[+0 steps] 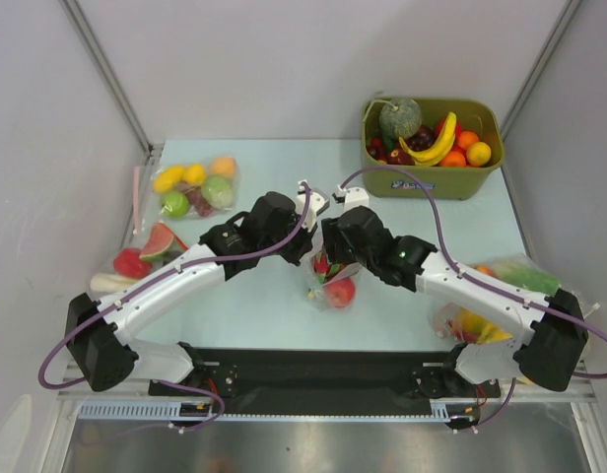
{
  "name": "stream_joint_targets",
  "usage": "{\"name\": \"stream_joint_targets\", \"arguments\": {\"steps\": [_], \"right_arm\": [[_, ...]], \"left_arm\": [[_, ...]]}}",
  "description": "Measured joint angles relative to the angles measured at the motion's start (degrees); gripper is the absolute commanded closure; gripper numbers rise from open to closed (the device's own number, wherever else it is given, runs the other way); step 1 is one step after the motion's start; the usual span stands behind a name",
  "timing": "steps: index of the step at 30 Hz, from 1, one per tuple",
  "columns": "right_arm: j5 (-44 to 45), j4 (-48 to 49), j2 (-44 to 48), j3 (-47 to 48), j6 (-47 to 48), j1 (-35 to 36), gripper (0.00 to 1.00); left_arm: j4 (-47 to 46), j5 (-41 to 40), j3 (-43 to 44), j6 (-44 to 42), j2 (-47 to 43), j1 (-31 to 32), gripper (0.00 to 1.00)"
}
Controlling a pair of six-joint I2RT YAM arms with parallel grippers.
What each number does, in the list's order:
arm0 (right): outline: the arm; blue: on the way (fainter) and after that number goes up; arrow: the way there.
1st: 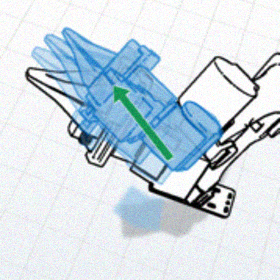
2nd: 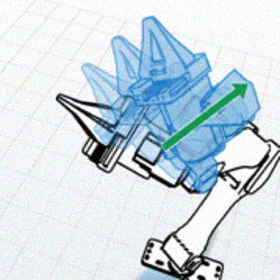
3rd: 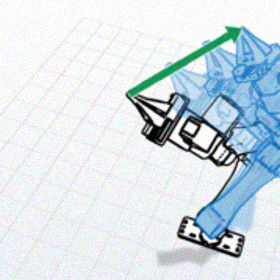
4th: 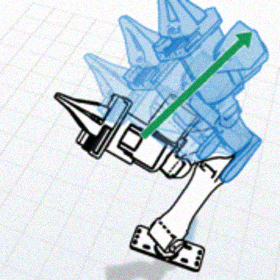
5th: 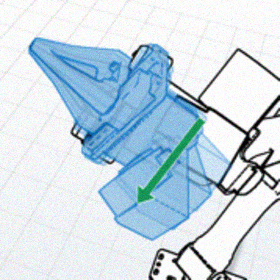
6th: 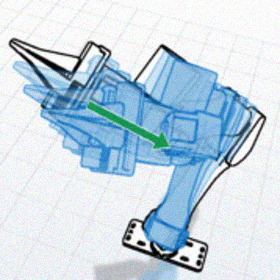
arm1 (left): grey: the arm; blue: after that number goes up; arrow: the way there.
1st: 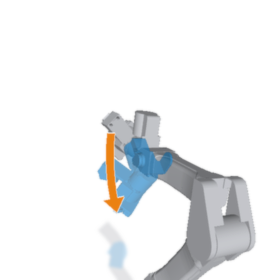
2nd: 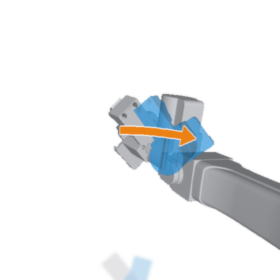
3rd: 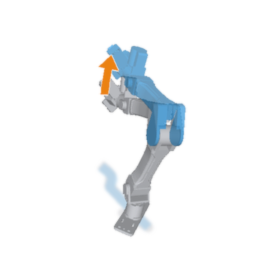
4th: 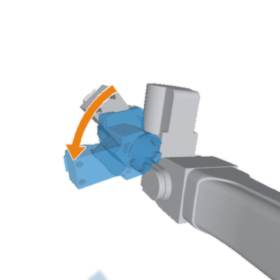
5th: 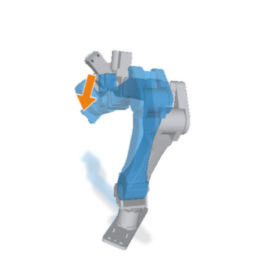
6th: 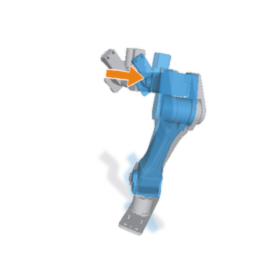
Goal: Open the zip-top bag and remove the fake food
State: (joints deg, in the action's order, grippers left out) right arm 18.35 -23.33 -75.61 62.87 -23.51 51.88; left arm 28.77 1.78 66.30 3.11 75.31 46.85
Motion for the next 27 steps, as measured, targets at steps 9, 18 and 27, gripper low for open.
{"name": "stream_joint_targets", "arguments": {"steps": [9, 18, 27], "right_arm": [[6.03, -4.37, -2.01, 0.33, -0.31, 0.63, 0.36], [7.32, -4.33, -3.82, -4.0, -2.64, 0.48, 0.35], [7.23, -0.92, -4.96, -7.96, -3.96, -1.4, 0.3]], "left_arm": [[-0.13, 1.22, 0.0, 0.0, 0.17, 0.17, 1.0], [-0.37, 1.57, 0.0, 0.02, 1.11, 0.55, 1.0], [-0.5, 1.7, -0.17, 0.02, 1.55, 0.76, 1.0]]}}
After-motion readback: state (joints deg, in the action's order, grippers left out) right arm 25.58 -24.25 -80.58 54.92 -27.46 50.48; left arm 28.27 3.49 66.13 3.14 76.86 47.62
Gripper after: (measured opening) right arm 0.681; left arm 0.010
